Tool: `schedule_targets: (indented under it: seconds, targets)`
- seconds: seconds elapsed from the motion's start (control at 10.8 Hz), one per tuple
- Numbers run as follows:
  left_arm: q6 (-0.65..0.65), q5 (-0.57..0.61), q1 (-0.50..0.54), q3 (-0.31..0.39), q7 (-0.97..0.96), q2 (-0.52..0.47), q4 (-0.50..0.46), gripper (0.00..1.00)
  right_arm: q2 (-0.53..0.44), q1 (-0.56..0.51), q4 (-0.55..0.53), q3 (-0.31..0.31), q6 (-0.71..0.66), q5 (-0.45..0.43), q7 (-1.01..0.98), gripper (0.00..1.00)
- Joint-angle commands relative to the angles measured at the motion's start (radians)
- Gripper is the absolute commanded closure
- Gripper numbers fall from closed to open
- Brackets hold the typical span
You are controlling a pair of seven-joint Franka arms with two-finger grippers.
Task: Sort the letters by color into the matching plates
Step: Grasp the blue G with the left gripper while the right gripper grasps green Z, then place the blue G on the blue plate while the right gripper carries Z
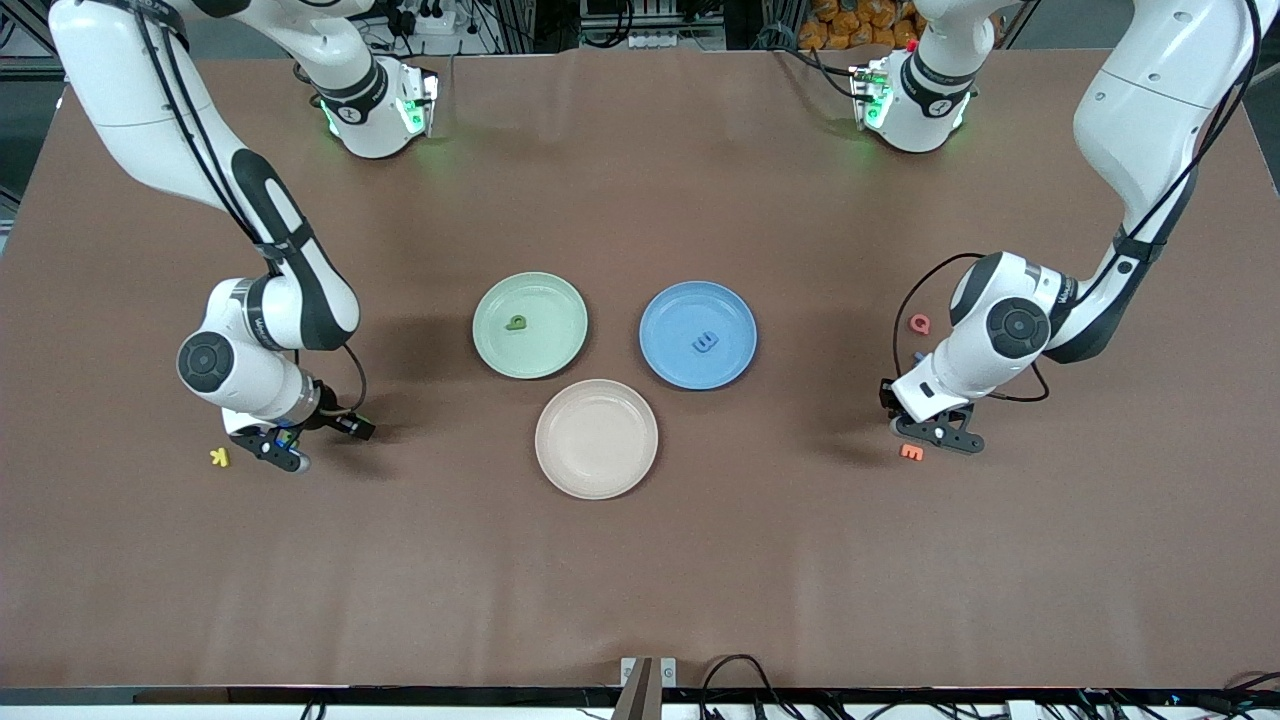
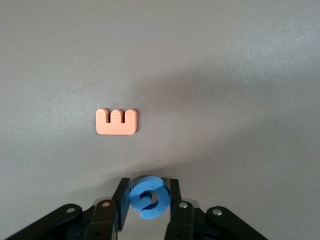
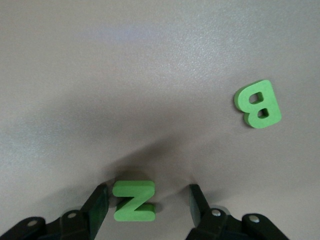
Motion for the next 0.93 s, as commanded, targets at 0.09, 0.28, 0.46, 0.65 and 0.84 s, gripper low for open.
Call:
schedule_targets:
  seconds: [0.09,0.28,0.46,0.65,0.84]
  targets:
    - [-0.053,0.013,-0.073,-0.014,-0.142,-0.001,0.033,1.00,0.000,-0.001,-0.013,0.004,0.015,-0.012,0.016,0.50]
    - [-0.095,0.013,-0.157,-0.016,-0.272,-0.007,0.056,1.00,0.001,-0.001,-0.013,0.004,0.018,-0.013,0.013,0.58]
    - [-0.103,0.011,-0.228,-0.016,-0.395,0.002,0.079,1.00,0.001,-0.001,-0.014,0.004,0.022,-0.013,0.010,0.59]
    - [-0.105,-0.037,-0.282,-0.016,-0.440,-0.001,0.096,1.00,0.001,0.005,-0.016,0.004,0.024,-0.013,0.010,0.59]
    - [-0.119,-0.082,-0.322,-0.016,-0.466,-0.002,0.114,1.00,-0.009,0.006,-0.042,0.004,0.048,-0.013,0.008,0.63]
